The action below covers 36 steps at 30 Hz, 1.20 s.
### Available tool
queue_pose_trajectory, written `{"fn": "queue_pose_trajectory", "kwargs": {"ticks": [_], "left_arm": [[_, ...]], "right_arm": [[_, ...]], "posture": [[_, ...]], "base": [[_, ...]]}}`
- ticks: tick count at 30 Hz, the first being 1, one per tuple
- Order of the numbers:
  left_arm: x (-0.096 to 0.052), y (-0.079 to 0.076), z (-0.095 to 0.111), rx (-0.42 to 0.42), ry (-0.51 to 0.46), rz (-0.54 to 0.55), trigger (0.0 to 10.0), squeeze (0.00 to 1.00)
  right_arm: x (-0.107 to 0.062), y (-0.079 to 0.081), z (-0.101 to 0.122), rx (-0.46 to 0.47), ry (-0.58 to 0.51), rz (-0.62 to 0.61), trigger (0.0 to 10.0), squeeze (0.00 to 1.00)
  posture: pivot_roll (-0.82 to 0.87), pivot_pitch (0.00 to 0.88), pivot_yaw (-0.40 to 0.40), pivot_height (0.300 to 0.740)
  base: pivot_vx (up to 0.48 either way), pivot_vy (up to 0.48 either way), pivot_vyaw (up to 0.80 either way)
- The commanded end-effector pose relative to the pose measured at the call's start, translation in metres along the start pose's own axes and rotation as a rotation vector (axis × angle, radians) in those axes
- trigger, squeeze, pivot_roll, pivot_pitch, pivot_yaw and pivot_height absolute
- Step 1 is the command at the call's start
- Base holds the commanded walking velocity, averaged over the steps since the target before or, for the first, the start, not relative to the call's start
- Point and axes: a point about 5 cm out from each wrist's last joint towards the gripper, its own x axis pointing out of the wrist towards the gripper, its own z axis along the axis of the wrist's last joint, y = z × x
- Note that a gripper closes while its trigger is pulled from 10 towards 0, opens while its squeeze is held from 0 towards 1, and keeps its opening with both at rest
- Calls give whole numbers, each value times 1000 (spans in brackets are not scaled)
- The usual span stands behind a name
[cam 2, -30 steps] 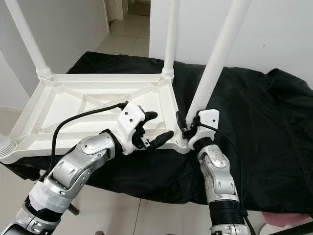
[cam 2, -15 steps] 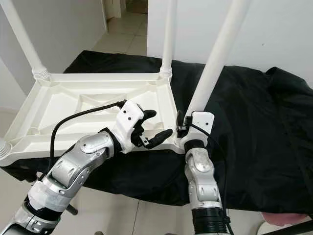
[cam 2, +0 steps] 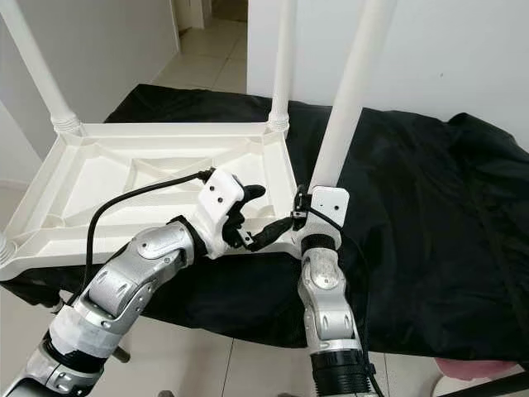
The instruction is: Building children table
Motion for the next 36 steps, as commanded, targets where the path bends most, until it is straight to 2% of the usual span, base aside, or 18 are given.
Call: {"fn": "queue_pose_trajectory", "kwargs": {"ticks": [1,6,10,12,15,19,26,33,35,36], "left_arm": [[0,0,0,8,5,-18,10000,0],[0,0,0,9,6,-17,10000,0],[0,0,0,7,6,-19,10000,0],[0,0,-1,8,7,-21,10000,0],[0,0,-1,6,7,-22,10000,0],[1,-1,0,5,6,-23,10000,0],[1,-1,-1,5,7,-23,10000,0],[1,-2,-1,4,6,-24,10000,0],[0,-1,-1,4,8,-23,10000,0],[0,-1,-1,4,8,-23,10000,0]], "right_arm": [[-6,5,-15,22,79,29,10000,0],[-8,-1,-21,54,107,-13,10000,0],[-8,-1,-10,10,34,28,10000,0],[-8,0,-8,18,23,38,10000,0],[-12,-5,-20,21,85,26,10000,0],[-15,-7,-25,3,100,23,10000,0],[-16,-4,-28,26,108,23,10000,0],[-7,-5,-10,1,32,41,10000,0],[-2,-5,9,-6,-45,48,10000,0],[-2,-5,9,-6,-45,48,10000,0]], "posture": [[-43,0,-21,740],[-43,0,-20,740],[-45,0,-18,740],[-48,0,-17,740],[-50,0,-16,740],[-48,0,-18,740],[-49,1,-18,740],[-48,2,-17,740],[-51,2,-16,740],[-51,2,-16,740]], "base": [[0,0,0],[0,0,0],[0,0,0],[0,0,0],[0,0,0],[0,0,0],[0,0,0],[0,0,0],[0,0,0],[0,0,0]]}}
